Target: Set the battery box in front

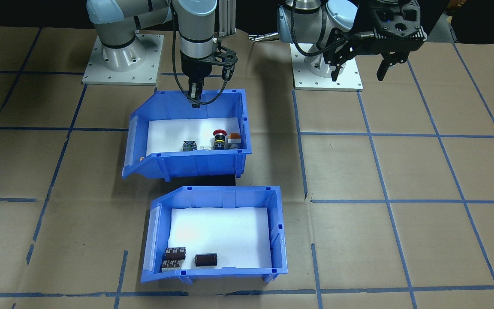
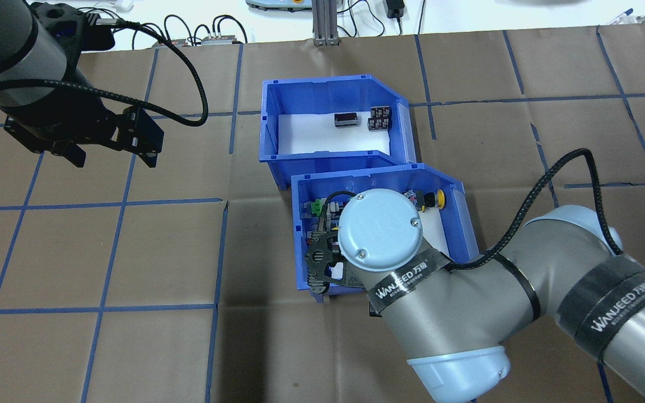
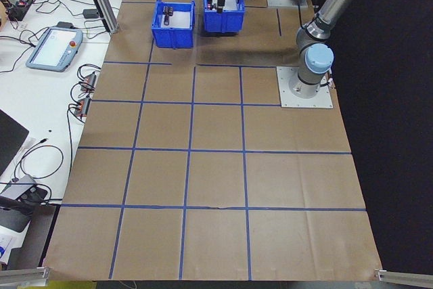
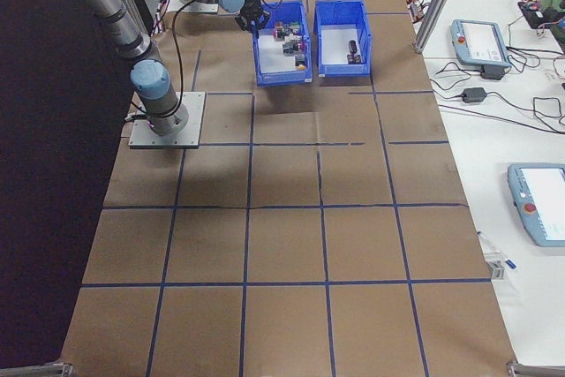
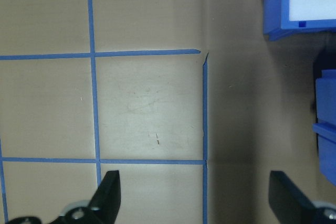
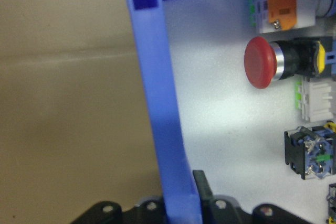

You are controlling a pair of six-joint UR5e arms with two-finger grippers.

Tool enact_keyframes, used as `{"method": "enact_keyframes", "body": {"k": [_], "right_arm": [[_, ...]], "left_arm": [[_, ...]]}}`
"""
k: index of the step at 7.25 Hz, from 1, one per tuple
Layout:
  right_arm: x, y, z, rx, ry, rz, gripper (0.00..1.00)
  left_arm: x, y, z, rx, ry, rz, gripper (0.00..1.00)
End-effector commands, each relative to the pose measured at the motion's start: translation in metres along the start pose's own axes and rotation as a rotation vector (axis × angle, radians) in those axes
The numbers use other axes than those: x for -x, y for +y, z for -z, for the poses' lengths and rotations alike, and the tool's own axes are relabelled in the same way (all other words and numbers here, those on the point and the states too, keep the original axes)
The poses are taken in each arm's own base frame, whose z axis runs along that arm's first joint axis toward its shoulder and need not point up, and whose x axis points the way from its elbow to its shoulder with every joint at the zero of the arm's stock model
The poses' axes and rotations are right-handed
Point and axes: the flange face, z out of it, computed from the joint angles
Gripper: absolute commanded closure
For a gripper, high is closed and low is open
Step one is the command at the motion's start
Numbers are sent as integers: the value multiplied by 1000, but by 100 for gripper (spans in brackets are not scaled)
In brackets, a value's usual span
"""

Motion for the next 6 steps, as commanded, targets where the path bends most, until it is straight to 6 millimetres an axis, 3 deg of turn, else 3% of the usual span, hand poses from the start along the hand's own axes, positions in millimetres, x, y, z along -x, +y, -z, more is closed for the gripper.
{"method": "enact_keyframes", "body": {"k": [1,6], "right_arm": [[11,-22,-3,1,-7,10,97],[27,-34,-25,32,-54,-100,93]], "left_arm": [[0,3,-6,10,0,-1,1],[0,5,-6,10,-8,1,1]]}}
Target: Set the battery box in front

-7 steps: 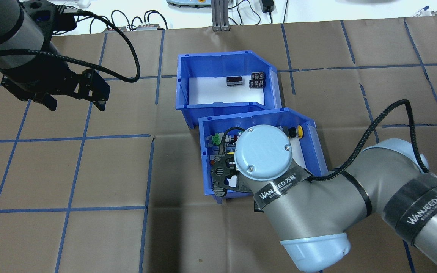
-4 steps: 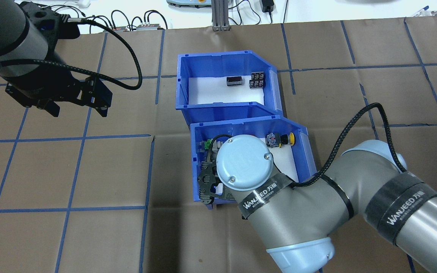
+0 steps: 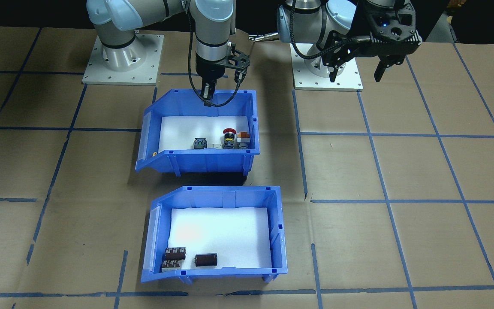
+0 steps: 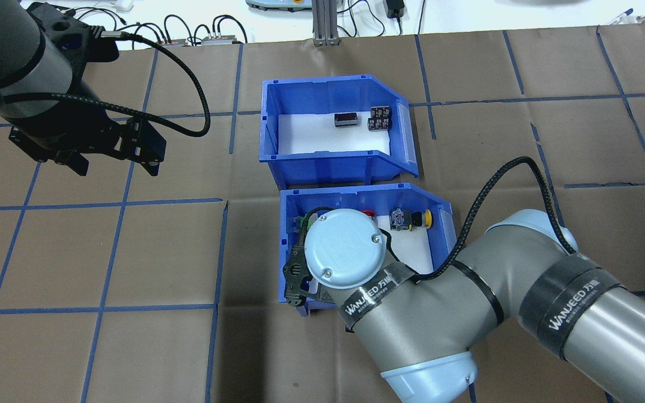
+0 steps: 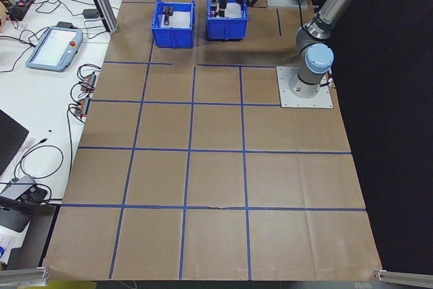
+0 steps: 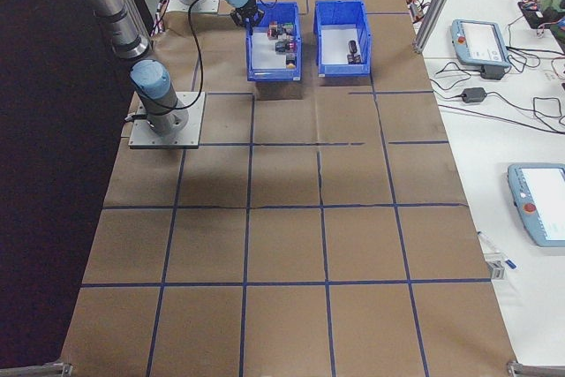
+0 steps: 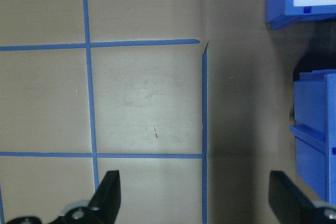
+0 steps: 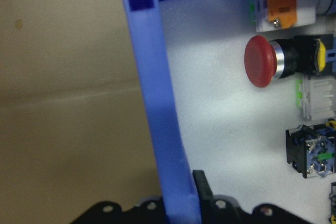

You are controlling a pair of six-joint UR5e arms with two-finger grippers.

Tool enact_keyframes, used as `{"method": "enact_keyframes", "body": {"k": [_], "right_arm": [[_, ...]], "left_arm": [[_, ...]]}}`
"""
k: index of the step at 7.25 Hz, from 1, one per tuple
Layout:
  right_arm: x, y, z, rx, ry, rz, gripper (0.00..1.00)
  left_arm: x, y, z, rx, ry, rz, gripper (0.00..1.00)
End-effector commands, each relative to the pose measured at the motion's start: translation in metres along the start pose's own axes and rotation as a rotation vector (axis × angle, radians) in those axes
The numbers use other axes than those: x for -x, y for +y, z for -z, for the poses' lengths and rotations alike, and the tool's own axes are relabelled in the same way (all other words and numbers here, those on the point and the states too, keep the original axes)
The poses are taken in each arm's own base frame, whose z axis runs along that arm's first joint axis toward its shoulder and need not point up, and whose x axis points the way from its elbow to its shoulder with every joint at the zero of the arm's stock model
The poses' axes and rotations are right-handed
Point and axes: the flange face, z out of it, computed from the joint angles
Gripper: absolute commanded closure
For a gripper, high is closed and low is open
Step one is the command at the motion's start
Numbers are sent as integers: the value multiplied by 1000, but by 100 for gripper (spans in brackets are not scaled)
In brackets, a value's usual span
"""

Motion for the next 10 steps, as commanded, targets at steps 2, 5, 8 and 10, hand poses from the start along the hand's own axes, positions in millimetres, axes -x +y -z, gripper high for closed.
{"method": "enact_keyframes", "body": {"k": [2,5,8,10], "right_arm": [[9,-8,-20,32,-32,-67,40],[0,-7,15,-18,30,-77,0],[-22,27,97,15,-4,-144,0],[-80,70,103,17,-6,-301,0]], "left_arm": [[2,2,4,-8,-13,2,1],[3,3,4,-11,-12,4,1],[3,5,8,-20,-13,5,1],[3,5,8,-18,-13,6,1]]}}
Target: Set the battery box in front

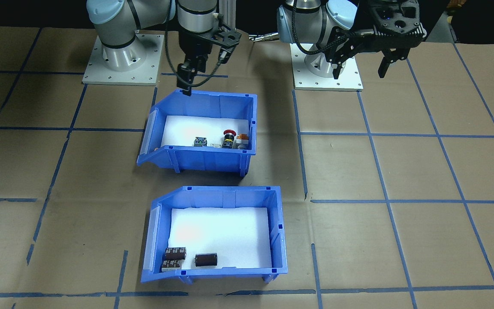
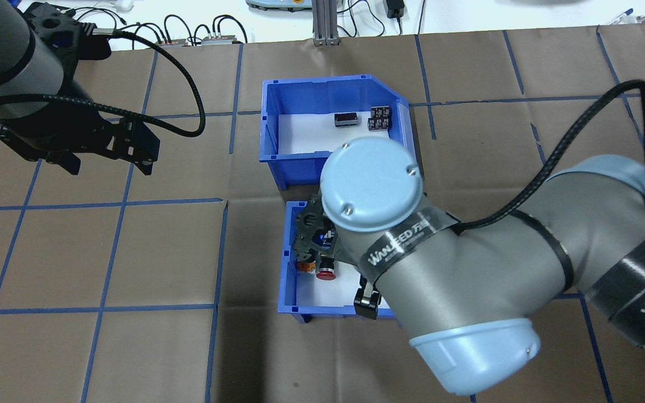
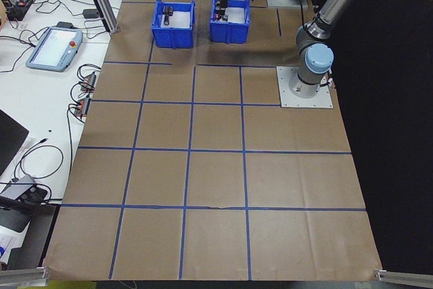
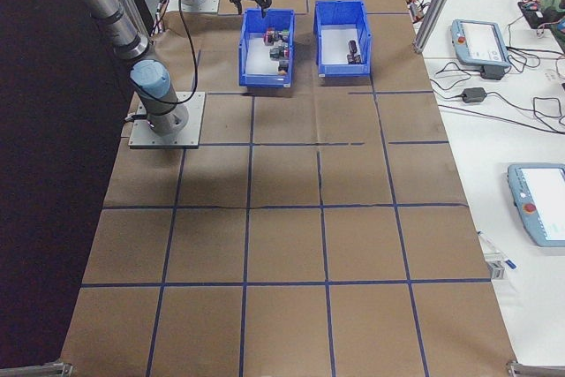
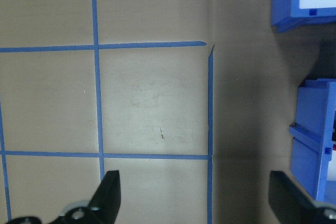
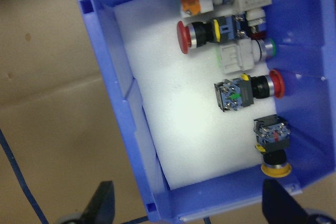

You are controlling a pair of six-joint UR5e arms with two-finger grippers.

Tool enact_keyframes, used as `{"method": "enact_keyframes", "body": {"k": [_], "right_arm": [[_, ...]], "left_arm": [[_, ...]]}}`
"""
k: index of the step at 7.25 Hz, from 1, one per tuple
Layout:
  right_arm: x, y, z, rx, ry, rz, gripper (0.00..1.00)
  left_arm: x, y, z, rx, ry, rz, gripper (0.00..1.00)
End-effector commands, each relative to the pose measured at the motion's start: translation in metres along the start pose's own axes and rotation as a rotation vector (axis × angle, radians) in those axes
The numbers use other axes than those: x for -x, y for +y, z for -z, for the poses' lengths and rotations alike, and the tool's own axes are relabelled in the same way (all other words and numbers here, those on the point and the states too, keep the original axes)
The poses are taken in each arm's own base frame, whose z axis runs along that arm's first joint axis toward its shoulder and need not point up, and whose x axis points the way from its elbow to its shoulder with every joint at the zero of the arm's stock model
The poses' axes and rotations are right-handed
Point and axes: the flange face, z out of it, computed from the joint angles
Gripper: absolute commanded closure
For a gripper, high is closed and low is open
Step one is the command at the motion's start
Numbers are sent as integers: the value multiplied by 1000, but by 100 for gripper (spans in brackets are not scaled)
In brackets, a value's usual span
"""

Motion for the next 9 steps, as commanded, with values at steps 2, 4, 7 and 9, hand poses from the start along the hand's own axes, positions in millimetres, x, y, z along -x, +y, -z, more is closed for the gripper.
{"method": "enact_keyframes", "body": {"k": [2,4,7,9], "right_arm": [[-110,66,15,-18,5,-288,0],[-167,119,21,-25,13,-583,0],[-186,126,31,-89,-38,-1062,0],[-217,110,43,-23,-140,-1202,0]], "left_arm": [[0,1,2,-4,1,2,1],[1,-1,0,-1,1,1,1],[4,-17,-10,-17,1,13,1],[4,-18,-15,-8,-2,14,1]]}}
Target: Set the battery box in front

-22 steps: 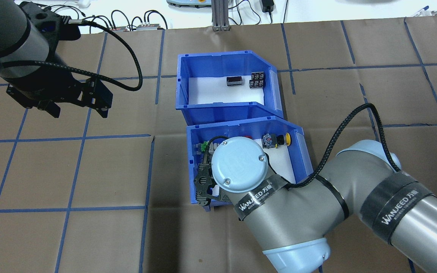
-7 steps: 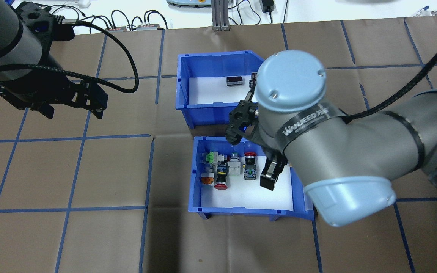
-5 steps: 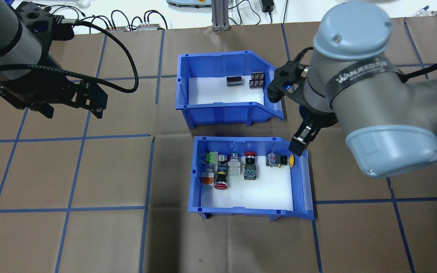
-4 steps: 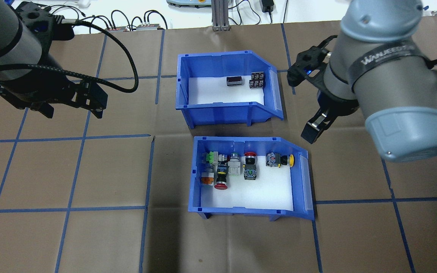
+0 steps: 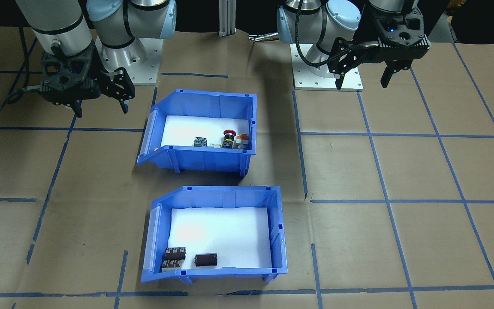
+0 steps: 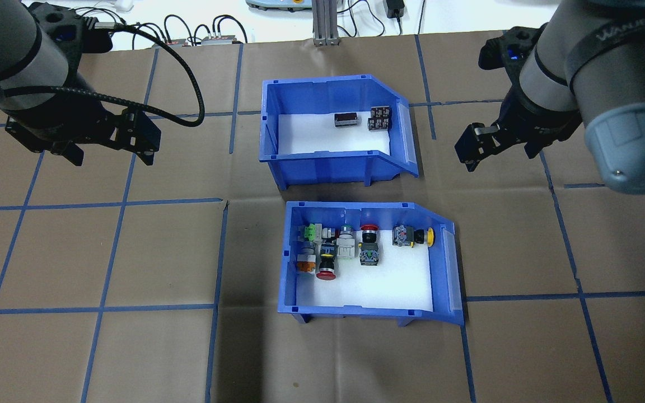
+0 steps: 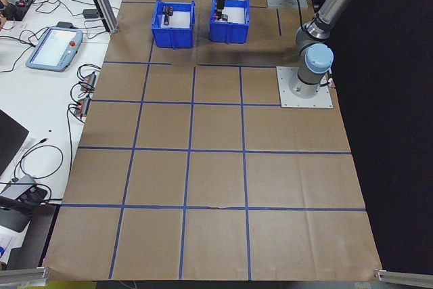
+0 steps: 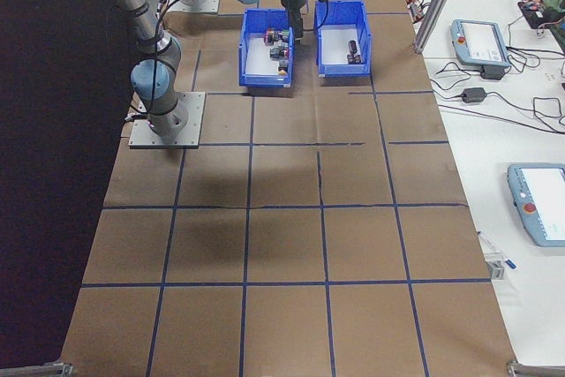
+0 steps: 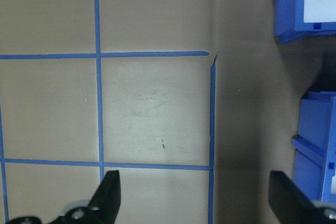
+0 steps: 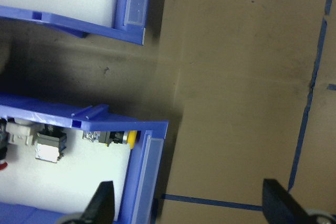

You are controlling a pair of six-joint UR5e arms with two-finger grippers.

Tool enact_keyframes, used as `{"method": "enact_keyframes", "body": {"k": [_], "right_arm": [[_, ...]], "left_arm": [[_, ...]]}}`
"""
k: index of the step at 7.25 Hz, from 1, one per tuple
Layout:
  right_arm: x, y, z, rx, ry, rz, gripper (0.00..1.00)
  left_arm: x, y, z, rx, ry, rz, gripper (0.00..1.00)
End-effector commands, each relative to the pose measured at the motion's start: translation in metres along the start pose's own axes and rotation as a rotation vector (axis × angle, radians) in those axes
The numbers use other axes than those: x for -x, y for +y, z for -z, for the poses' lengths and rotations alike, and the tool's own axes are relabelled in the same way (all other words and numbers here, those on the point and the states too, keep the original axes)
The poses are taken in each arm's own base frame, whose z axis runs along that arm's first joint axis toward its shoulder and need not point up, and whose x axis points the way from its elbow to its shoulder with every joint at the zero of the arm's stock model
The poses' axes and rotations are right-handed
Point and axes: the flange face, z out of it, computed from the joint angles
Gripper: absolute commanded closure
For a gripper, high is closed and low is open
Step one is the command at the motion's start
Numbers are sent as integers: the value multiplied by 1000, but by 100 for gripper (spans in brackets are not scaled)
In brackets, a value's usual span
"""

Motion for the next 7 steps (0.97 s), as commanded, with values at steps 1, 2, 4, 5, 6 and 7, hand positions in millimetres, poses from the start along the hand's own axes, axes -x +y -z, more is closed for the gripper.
{"method": "enact_keyframes", "body": {"k": [1,2,4,5,6,7], "right_arm": [[-4,-32,14,81,-10,-116,0],[-3,-35,13,82,-7,-115,0],[-5,-34,9,96,-3,-114,0],[-5,-34,8,97,-3,-107,0],[-5,-35,6,100,-4,-102,0],[-6,-35,6,100,-4,-105,0]], "left_arm": [[0,0,-4,9,-3,0,1],[-1,-2,-7,17,0,-2,1],[-5,-5,-10,14,21,-13,1],[-8,-3,-8,11,27,-29,1],[-18,0,-2,-6,138,-91,1],[-18,6,4,-13,167,-102,1]]}}
